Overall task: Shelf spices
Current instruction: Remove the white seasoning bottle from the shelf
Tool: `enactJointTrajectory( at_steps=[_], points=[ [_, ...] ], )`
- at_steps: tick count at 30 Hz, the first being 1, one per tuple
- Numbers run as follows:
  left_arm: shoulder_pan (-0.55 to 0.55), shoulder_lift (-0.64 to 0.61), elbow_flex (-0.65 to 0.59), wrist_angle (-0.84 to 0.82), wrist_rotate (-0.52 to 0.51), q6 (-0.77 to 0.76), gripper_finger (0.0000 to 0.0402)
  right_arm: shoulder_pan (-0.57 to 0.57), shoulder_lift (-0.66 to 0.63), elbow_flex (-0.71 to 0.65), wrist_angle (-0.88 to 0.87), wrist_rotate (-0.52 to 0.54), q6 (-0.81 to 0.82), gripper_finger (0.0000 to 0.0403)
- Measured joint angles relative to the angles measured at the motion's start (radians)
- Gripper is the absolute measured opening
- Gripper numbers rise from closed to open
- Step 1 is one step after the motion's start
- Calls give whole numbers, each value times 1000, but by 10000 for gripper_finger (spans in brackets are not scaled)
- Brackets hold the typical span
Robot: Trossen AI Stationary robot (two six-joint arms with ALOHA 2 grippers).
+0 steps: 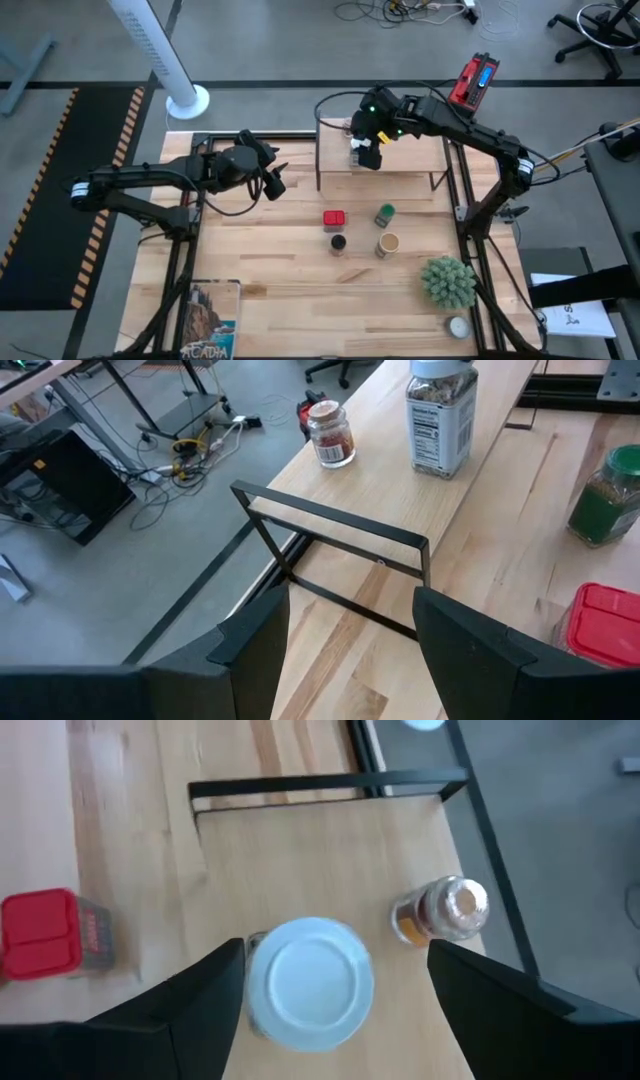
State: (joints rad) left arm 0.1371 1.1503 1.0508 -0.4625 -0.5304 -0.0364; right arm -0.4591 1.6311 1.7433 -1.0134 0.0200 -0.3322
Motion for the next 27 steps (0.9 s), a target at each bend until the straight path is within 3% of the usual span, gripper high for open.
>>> enactJointTrajectory(
  at_steps=[18, 27],
  points=[
    [0, 0, 0, -1, 0, -4, 204, 0, 6, -118, 118, -47, -1, 262],
    [0, 0, 0, -2, 0, -3, 204, -6, 7, -142, 114, -47, 0, 199]
  ],
)
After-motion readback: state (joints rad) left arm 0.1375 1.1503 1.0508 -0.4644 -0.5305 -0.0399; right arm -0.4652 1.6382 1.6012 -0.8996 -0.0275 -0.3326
